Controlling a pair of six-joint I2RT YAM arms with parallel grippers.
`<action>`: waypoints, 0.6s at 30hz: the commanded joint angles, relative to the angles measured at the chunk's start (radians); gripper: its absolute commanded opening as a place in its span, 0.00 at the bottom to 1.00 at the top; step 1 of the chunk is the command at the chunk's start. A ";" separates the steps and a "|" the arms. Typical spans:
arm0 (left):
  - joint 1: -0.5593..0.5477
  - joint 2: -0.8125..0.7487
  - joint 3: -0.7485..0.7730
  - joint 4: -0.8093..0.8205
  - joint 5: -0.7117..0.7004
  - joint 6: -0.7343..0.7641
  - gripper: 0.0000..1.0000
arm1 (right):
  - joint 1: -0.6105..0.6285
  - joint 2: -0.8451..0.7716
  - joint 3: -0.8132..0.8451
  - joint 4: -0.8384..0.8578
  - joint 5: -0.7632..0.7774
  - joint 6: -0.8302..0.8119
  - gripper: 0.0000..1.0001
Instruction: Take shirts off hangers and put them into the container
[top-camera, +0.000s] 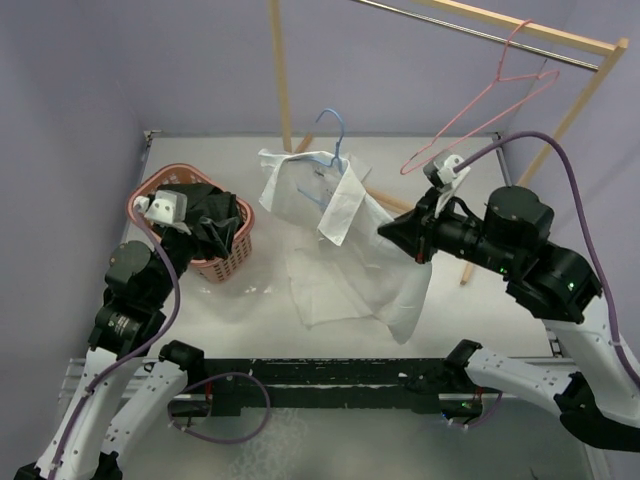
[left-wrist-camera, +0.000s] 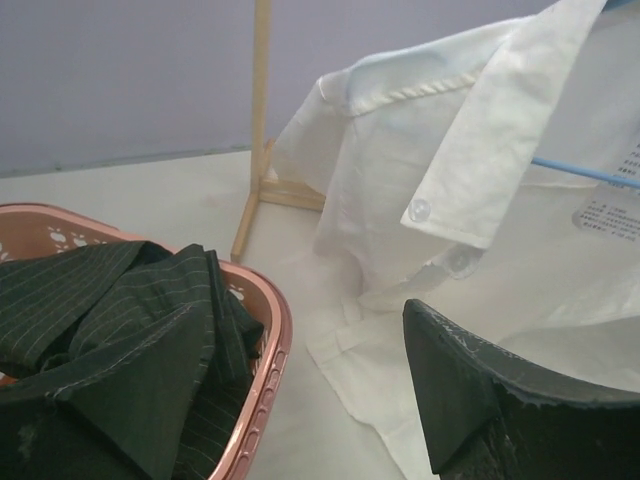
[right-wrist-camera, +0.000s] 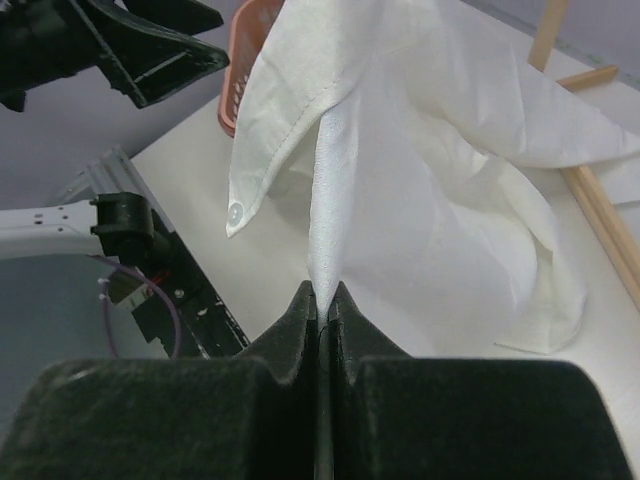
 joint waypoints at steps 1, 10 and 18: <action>0.004 -0.001 -0.010 0.097 0.112 0.041 0.82 | 0.000 -0.052 -0.039 0.152 -0.088 0.081 0.00; 0.005 -0.121 -0.080 0.203 0.183 0.056 0.79 | 0.000 -0.114 -0.144 0.179 -0.187 0.140 0.00; 0.004 -0.050 -0.061 0.192 0.257 0.060 0.79 | 0.000 -0.146 -0.213 0.232 -0.279 0.193 0.00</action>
